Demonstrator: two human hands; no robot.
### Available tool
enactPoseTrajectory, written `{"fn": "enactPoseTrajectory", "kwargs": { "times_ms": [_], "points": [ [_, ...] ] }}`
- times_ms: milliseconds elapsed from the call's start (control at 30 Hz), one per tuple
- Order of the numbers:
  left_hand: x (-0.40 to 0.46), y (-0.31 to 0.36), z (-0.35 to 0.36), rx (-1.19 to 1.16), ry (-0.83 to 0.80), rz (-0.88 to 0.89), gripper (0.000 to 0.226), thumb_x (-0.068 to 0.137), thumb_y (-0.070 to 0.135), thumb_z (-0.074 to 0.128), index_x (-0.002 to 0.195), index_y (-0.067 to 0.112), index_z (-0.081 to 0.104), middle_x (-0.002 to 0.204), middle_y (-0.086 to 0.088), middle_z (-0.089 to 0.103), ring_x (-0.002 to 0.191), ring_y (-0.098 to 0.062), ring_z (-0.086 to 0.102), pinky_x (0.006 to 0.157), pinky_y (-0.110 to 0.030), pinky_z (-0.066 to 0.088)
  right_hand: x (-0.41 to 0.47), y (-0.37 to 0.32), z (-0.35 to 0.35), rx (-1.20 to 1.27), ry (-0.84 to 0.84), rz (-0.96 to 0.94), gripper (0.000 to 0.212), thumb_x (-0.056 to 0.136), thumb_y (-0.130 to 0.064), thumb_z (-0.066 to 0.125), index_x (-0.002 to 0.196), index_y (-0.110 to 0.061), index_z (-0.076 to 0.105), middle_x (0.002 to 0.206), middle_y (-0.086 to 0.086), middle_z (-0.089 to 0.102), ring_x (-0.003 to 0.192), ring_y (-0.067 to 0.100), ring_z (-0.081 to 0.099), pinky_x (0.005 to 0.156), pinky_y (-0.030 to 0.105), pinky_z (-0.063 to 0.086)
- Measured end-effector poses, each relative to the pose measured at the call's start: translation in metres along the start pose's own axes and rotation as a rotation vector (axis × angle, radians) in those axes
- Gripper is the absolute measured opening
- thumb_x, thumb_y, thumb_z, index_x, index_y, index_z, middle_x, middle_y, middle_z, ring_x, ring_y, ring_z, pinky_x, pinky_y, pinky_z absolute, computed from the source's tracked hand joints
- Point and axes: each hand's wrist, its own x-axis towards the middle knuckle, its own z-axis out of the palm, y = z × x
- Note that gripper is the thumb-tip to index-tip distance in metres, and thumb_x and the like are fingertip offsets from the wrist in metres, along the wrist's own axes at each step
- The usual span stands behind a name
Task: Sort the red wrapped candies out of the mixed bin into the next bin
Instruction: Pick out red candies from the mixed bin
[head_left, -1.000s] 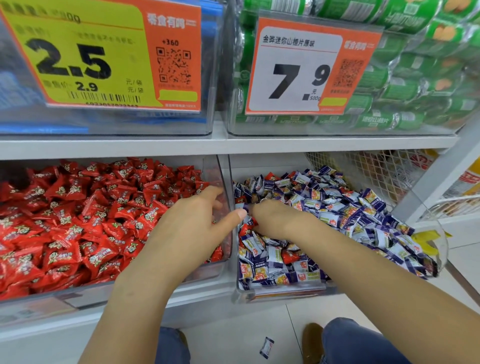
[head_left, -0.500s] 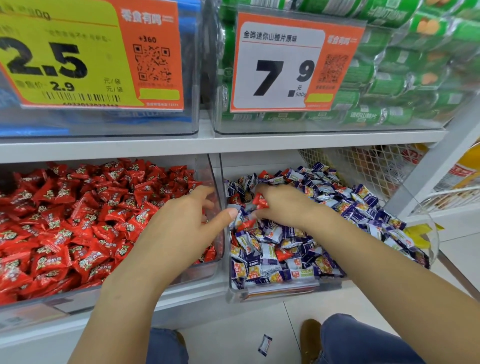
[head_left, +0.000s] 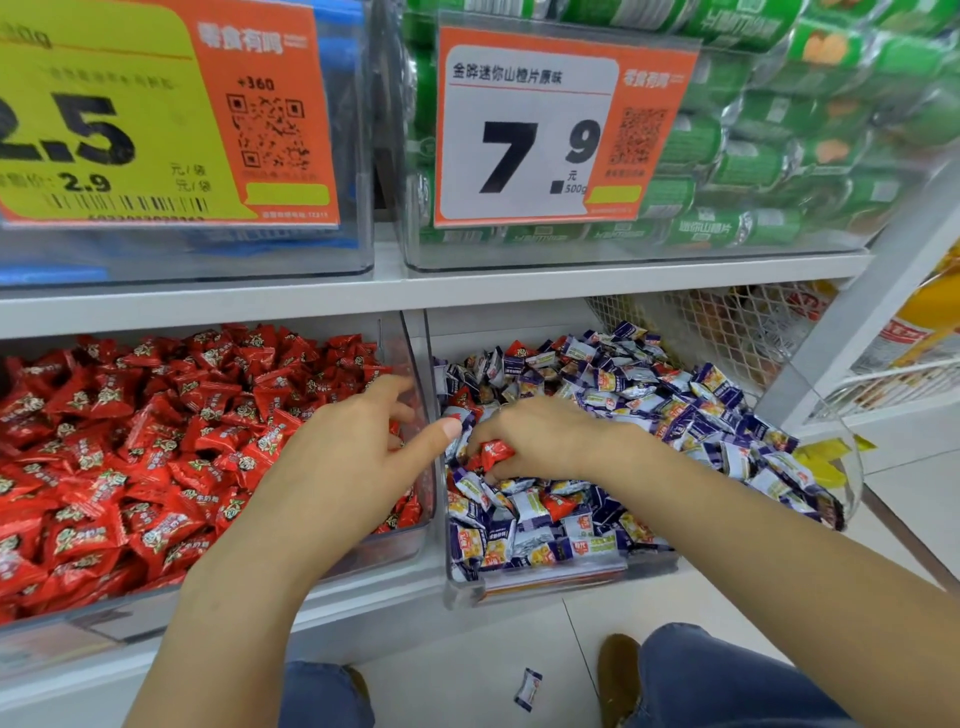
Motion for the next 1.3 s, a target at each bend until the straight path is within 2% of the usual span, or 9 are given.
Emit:
{"fn": "enactPoseTrajectory", "kwargs": {
  "times_ms": [233, 333, 467, 567, 667, 867, 1000, 1167, 1300],
  "points": [
    [0.0, -0.001, 0.001, -0.004, -0.005, 0.002, 0.066, 0.084, 0.061, 0.044, 0.14, 0.026, 0.038, 0.123, 0.013, 0.058, 0.095, -0.004, 0.058, 0.086, -0.029, 0.049, 0.001, 0.012, -0.007, 0.194, 0.227, 0.199, 0.028, 0.09, -0.036, 0.056, 0.106, -0.012, 0.053, 0.091, 0.005, 0.059, 0.083, 0.024, 0.057, 0.064, 0.029, 0.04],
    [0.0, -0.001, 0.001, -0.006, -0.004, 0.002, 0.066, 0.084, 0.06, 0.045, 0.14, 0.025, 0.037, 0.122, 0.012, 0.058, 0.093, -0.004, 0.057, 0.085, -0.029, 0.049, 0.017, 0.01, -0.009, 0.265, 0.191, 0.277, 0.024, 0.09, -0.032, 0.054, 0.099, -0.011, 0.052, 0.084, 0.004, 0.054, 0.08, 0.024, 0.054, 0.065, 0.031, 0.042],
    [0.0, -0.002, 0.002, -0.013, 0.003, 0.01, 0.067, 0.084, 0.06, 0.045, 0.14, 0.026, 0.037, 0.121, 0.013, 0.058, 0.091, -0.003, 0.056, 0.081, -0.023, 0.046, 0.041, 0.004, -0.007, 0.353, 0.096, 0.373, 0.021, 0.092, -0.027, 0.047, 0.076, -0.013, 0.047, 0.072, 0.005, 0.05, 0.071, 0.023, 0.049, 0.051, 0.028, 0.03],
    [0.001, -0.004, 0.003, -0.016, -0.001, 0.014, 0.067, 0.083, 0.062, 0.044, 0.14, 0.026, 0.037, 0.12, 0.014, 0.058, 0.091, -0.002, 0.057, 0.082, -0.024, 0.046, 0.057, 0.005, 0.0, 0.388, 0.027, 0.464, 0.032, 0.092, -0.042, 0.051, 0.091, -0.011, 0.057, 0.084, 0.007, 0.059, 0.078, 0.023, 0.056, 0.058, 0.026, 0.041],
    [0.001, -0.004, 0.001, -0.025, -0.013, 0.017, 0.073, 0.078, 0.067, 0.04, 0.14, 0.028, 0.037, 0.11, 0.02, 0.055, 0.092, -0.001, 0.058, 0.082, -0.025, 0.046, 0.067, 0.003, 0.006, 0.356, 0.037, 0.534, 0.045, 0.089, -0.05, 0.054, 0.111, -0.012, 0.06, 0.105, 0.006, 0.064, 0.095, 0.025, 0.061, 0.079, 0.031, 0.051],
    [0.001, -0.004, 0.001, -0.022, -0.003, 0.015, 0.069, 0.082, 0.064, 0.043, 0.14, 0.028, 0.036, 0.116, 0.017, 0.057, 0.096, -0.003, 0.059, 0.085, -0.027, 0.048, 0.041, -0.004, -0.01, 0.452, 0.263, 0.322, 0.034, 0.089, -0.033, 0.058, 0.115, -0.011, 0.055, 0.102, 0.007, 0.062, 0.091, 0.025, 0.058, 0.065, 0.027, 0.038],
    [0.002, -0.004, 0.003, -0.008, 0.003, 0.014, 0.068, 0.083, 0.063, 0.043, 0.14, 0.027, 0.036, 0.122, 0.014, 0.058, 0.098, -0.005, 0.059, 0.087, -0.029, 0.048, 0.022, -0.015, -0.018, 0.494, 0.19, 0.111, 0.014, 0.087, -0.025, 0.063, 0.088, -0.023, 0.049, 0.077, -0.007, 0.052, 0.072, 0.013, 0.051, 0.054, 0.021, 0.032],
    [0.001, -0.005, 0.004, -0.008, 0.011, 0.026, 0.066, 0.084, 0.061, 0.043, 0.141, 0.027, 0.036, 0.118, 0.016, 0.058, 0.096, -0.003, 0.059, 0.085, -0.025, 0.047, 0.031, -0.027, -0.007, 0.274, 0.053, 0.071, 0.026, 0.09, -0.025, 0.056, 0.112, -0.012, 0.05, 0.088, 0.003, 0.056, 0.078, 0.02, 0.052, 0.058, 0.025, 0.036],
    [0.003, -0.006, 0.004, -0.009, 0.012, 0.031, 0.069, 0.082, 0.063, 0.041, 0.14, 0.028, 0.036, 0.11, 0.019, 0.056, 0.095, -0.004, 0.059, 0.086, -0.028, 0.048, 0.037, -0.027, -0.002, 0.087, 0.09, 0.141, 0.032, 0.092, -0.026, 0.053, 0.119, -0.01, 0.049, 0.101, 0.01, 0.062, 0.086, 0.026, 0.057, 0.063, 0.03, 0.04]
  ]
}}
